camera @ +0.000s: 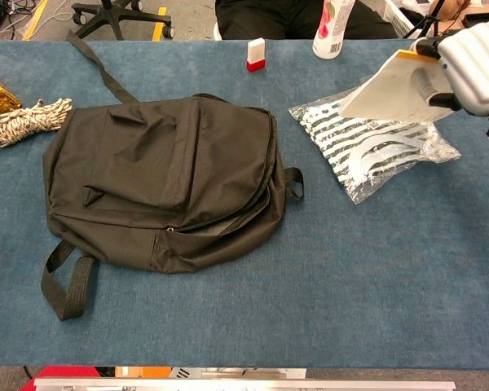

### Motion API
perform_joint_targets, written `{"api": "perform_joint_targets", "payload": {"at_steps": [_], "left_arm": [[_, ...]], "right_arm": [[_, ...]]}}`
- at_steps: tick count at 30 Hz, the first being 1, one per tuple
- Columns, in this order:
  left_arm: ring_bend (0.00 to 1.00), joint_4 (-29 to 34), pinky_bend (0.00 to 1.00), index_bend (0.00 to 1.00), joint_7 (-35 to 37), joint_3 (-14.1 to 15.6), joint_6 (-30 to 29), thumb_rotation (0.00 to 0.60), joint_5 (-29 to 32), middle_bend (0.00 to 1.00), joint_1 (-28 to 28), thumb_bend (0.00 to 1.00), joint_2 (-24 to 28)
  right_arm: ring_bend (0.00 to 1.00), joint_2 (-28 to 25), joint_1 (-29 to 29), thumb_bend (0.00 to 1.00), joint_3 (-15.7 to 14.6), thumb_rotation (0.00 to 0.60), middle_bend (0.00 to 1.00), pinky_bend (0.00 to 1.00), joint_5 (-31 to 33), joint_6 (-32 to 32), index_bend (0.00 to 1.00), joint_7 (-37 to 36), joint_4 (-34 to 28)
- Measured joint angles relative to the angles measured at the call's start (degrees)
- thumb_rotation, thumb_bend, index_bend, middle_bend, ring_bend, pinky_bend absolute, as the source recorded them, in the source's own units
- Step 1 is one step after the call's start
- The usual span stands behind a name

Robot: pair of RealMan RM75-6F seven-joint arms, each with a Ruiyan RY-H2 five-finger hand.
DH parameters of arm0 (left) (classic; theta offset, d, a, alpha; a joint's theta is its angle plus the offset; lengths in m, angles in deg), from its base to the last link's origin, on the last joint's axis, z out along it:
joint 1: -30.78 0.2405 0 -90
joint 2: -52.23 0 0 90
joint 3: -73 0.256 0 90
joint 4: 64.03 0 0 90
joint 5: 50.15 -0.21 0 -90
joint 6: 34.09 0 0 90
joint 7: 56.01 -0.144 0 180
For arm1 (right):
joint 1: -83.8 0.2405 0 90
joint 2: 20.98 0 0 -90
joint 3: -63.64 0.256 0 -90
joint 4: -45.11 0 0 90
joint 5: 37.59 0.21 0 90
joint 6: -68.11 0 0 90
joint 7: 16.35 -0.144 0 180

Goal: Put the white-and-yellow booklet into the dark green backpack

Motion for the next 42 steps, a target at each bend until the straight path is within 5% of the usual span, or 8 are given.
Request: {"api": "perform_joint_targets", "payload": {"at_steps": [11, 21, 28, 42], "left_arm": [[0.25, -0.09, 0.27, 0.36, 0.55, -1.46, 13.11, 0.600, -2.14, 0.33, -11.51, 0.22, -3.63], [0.20, 0.94, 0.27, 0.22, -8.35, -2.06, 20.11, 0.600, 1.28, 0.23, -16.44, 0.20, -10.14], [0.12, 1.87, 0.26, 0.11, -20.34, -3.99, 23.29, 0.600, 9.82, 0.14, -19.03, 0.16, -16.04], [0.10, 1.16, 0.26, 0.08, -40.15, -7.08, 23.06, 0.600, 29.18, 0.12, -24.45, 0.15, -27.81]], "right_arm": [[0.57, -4.34, -0.75, 0.45, 1.89, 0.600, 0.67, 0.71, 2.06, -1.38, 0.87, 2.78, -5.92], [0.57, -6.56, -1.24, 0.45, 2.49, 0.600, 0.67, 0.71, 3.06, -1.68, 0.87, 3.98, -9.12], [0.57, -7.32, -1.09, 0.45, 3.04, 0.600, 0.67, 0.71, 3.75, -1.36, 0.87, 4.07, -9.67], [0.57, -7.65, -0.75, 0.45, 3.14, 0.600, 0.67, 0.71, 3.92, -1.21, 0.87, 4.26, -10.66]]}}
